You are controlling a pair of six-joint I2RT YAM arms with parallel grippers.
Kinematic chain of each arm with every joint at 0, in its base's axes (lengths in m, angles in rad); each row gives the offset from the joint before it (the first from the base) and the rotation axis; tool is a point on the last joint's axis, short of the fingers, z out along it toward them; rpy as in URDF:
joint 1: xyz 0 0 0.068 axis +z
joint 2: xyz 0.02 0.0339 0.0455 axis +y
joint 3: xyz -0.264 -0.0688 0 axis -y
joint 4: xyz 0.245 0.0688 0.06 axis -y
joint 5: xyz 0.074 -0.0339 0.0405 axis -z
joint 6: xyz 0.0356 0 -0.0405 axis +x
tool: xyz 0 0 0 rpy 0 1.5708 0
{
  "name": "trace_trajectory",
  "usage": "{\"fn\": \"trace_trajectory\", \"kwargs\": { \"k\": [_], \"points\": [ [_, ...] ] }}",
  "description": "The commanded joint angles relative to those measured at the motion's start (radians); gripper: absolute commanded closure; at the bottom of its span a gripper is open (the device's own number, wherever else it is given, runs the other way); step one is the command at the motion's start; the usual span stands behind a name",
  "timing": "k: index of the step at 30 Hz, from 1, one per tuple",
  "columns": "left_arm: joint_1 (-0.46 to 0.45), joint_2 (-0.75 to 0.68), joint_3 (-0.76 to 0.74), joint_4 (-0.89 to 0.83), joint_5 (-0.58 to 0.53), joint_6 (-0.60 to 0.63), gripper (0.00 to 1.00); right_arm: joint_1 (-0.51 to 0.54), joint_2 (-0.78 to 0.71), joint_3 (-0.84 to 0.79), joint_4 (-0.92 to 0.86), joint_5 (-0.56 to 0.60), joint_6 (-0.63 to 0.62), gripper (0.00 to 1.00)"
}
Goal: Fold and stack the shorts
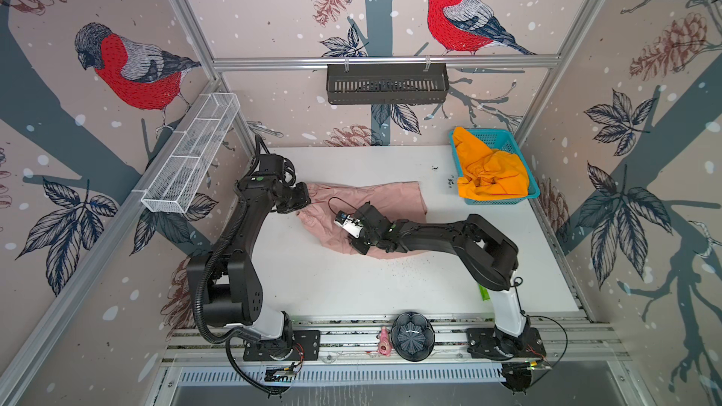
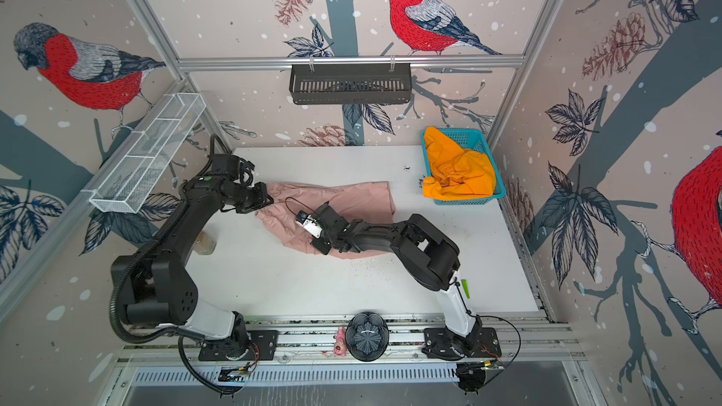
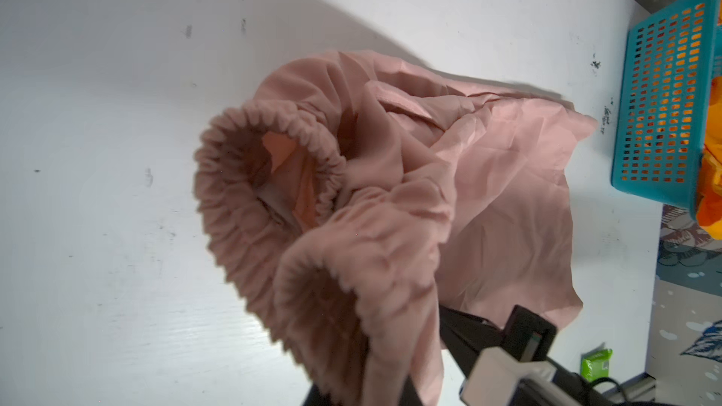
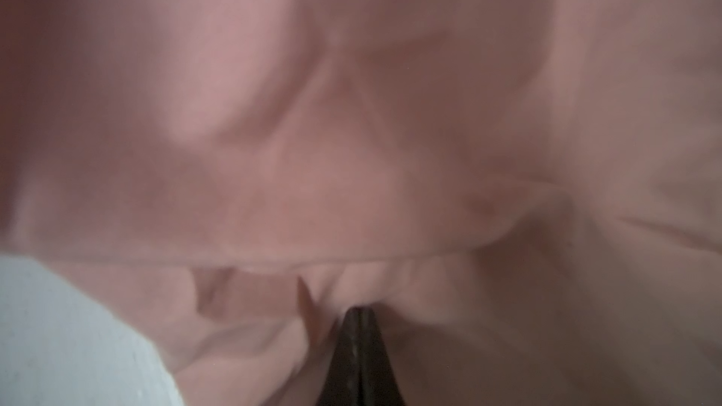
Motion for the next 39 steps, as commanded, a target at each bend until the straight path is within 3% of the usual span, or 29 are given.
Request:
{"fn": "trace_trajectory", "kwargs": {
  "k": [1, 7, 12, 14, 17, 29, 33, 35, 39],
  "points": [
    [0.007, 0.008, 0.039, -0.073, -0.048, 0.047, 1.00, 0.018, 0.074, 0.087, -0.001, -0.073, 0.057, 0.96],
    [0.008, 0.022, 0.100, -0.116, -0.121, 0.054, 1.00, 0.038, 0.174, 0.254, -0.033, -0.070, 0.124, 0.77],
    [0.008, 0.037, 0.155, -0.155, -0.174, 0.069, 1.00, -0.029, 0.052, 0.213, -0.021, -0.053, 0.156, 0.73],
    [0.008, 0.037, 0.166, -0.160, -0.177, 0.074, 1.00, -0.063, 0.021, 0.201, -0.022, -0.032, 0.143, 0.74],
    [0.008, 0.038, 0.182, -0.166, -0.173, 0.081, 1.00, -0.111, 0.041, 0.237, -0.036, -0.010, 0.123, 0.83],
    [0.005, 0.031, 0.176, -0.164, -0.121, 0.088, 1.00, -0.154, 0.386, 0.654, -0.023, -0.047, 0.190, 0.91],
    [0.003, 0.024, 0.176, -0.172, -0.119, 0.094, 1.00, -0.163, 0.524, 0.830, -0.028, -0.093, 0.250, 0.86],
    [0.004, 0.021, 0.177, -0.176, -0.129, 0.095, 1.00, -0.168, 0.573, 0.904, -0.057, -0.107, 0.272, 0.78],
    [0.003, 0.017, 0.174, -0.174, -0.152, 0.090, 1.00, -0.172, 0.536, 0.889, -0.081, -0.108, 0.235, 0.62]
  ]
}}
